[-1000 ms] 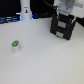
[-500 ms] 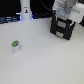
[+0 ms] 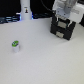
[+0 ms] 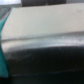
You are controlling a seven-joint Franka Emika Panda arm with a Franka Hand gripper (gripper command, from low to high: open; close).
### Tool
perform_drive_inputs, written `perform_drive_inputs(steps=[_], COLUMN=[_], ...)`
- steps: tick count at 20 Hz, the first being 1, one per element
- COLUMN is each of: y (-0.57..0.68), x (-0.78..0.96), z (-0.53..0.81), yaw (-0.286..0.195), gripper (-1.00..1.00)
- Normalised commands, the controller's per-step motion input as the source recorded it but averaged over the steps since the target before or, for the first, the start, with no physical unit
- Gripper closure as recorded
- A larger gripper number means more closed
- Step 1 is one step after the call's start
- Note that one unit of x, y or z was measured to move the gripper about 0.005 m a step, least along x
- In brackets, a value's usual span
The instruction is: Open the kcup holder, insert the kcup into the holder, and close the kcup holder
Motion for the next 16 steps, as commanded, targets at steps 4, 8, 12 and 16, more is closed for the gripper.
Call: perform_drive_inputs(steps=[4,8,12,16], y=[-0.18,-0.26,-0.28,-0.28], x=[0.71,0.96,0.95,0.95], z=[0.20,0.28,0.24,0.20], yaw=[-0.057,-0.073,-0.082,-0.086], gripper=[1.00,1.00,1.00,1.00])
